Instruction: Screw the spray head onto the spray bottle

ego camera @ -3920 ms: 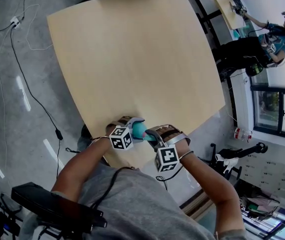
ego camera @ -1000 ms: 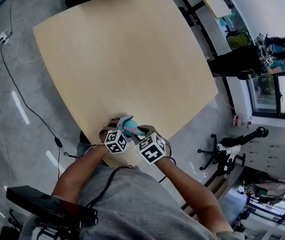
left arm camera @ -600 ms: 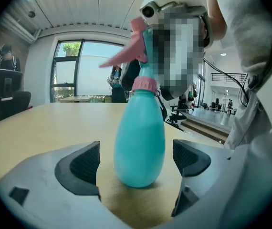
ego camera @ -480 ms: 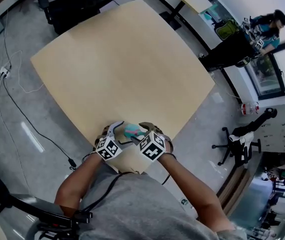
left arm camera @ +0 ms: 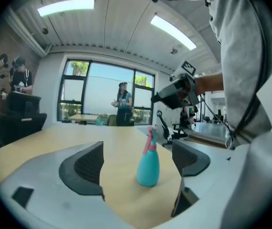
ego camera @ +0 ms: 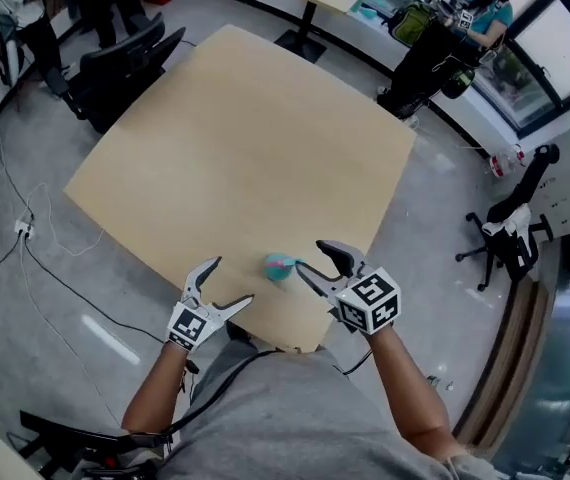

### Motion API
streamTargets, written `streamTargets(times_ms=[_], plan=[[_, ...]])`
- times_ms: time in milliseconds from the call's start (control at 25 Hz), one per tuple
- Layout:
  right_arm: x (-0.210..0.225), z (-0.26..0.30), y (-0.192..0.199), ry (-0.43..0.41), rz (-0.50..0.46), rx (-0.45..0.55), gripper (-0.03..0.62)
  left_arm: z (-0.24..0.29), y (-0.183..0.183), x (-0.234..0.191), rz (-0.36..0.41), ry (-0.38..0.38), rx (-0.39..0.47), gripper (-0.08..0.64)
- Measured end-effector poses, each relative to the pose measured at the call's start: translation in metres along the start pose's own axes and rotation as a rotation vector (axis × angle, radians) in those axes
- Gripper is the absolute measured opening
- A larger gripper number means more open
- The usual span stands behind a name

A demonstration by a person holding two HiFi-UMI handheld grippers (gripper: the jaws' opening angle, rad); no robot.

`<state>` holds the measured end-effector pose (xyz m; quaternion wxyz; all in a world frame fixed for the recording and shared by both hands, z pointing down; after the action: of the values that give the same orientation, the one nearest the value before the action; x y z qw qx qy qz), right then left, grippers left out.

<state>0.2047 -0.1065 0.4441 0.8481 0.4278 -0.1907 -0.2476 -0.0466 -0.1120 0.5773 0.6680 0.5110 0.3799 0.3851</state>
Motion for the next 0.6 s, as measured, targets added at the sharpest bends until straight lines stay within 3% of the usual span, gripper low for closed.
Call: streamTargets(times_ms=[80, 160, 240, 360, 600], plan=[[-0.002, -0.033, -0.009, 0.061, 0.066, 0.149, 0.236, -0.010, -0.034, -0.003, 0.013, -0.028, 0.093, 0.439], [-0.008, -0.062, -0.015, 0.104, 0.112, 0.273, 0.006, -0.017, -0.067, -0.005, 0.034, -0.045, 0.188, 0.352], [-0.019, -0.086, -0.019, 0.132, 0.126, 0.357, 0.006, -0.025, -0.101, -0.004, 0.061, -0.057, 0.240, 0.221], [-0.042, -0.117, -0.025, 0.178, 0.042, 0.420, 0.005, -0.039, -0.143, 0.009, 0.092, -0.072, 0.294, 0.030], [-0.085, -0.175, -0.030, 0.181, -0.150, 0.511, 0.006, -0.068, -0.198, 0.065, 0.110, -0.095, 0.370, 0.003]])
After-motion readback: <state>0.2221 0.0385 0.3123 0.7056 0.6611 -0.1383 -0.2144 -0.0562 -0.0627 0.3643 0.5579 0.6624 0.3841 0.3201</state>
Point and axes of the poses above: the fingertips, and each gripper's own axes: z forward along the fingers, x to its right, y out of its underside, the point moved 9 cm from there along -z, backward along the fingers, and after that the axes turned 3 degrees about -z, right-handed, at the moved point
